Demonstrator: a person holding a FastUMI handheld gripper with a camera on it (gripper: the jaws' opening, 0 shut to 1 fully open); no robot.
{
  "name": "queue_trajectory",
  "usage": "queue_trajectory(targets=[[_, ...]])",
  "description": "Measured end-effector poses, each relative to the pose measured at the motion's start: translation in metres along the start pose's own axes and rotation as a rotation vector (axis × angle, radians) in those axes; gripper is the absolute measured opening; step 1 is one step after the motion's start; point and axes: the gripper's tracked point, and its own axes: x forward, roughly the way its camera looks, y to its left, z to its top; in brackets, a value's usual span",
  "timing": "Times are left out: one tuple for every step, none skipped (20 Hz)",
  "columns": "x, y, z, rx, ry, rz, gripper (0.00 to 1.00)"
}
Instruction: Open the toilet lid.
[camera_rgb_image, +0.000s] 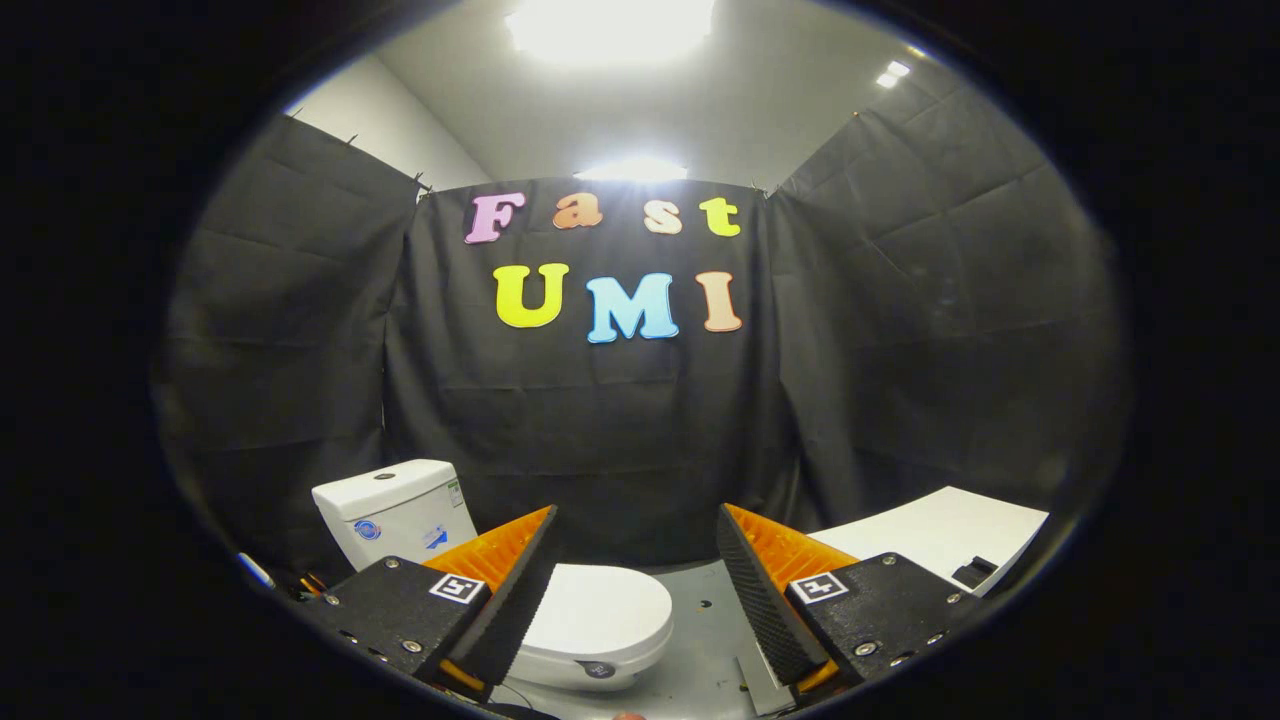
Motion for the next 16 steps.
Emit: queue_trajectory(targets=[[0.003, -0.003, -0.002, 0.003, 0.001, -0.004, 0.95], [0.006, -0.006, -0.004, 0.008, 0.004, -0.010, 0.95], [0.006, -0.010, -0.006, 0.016, 0.007, -0.018, 0.95], [0.009, -0.012, -0.008, 0.028, 0.012, -0.023, 0.95], [0.012, -0.012, -0.011, 0.040, 0.015, -0.022, 0.95], [0.014, -0.012, -0.013, 0.049, 0.017, -0.021, 0.95], [0.016, -0.013, -0.018, 0.055, 0.020, -0.024, 0.95], [0.019, -0.016, -0.023, 0.055, 0.021, -0.029, 0.95], [0.022, -0.018, -0.030, 0.050, 0.028, -0.038, 0.95], [0.025, -0.022, -0.036, 0.045, 0.038, -0.050, 0.95], [0.028, -0.024, -0.044, 0.043, 0.047, -0.059, 0.95], [0.031, -0.025, -0.050, 0.042, 0.060, -0.062, 0.95], [0.033, -0.024, -0.059, 0.042, 0.073, -0.064, 0.95], [0.037, -0.023, -0.066, 0.041, 0.088, -0.064, 0.95], [0.040, -0.022, -0.073, 0.039, 0.102, -0.063, 0.95], [0.044, -0.021, -0.079, 0.039, 0.114, -0.064, 0.95]])
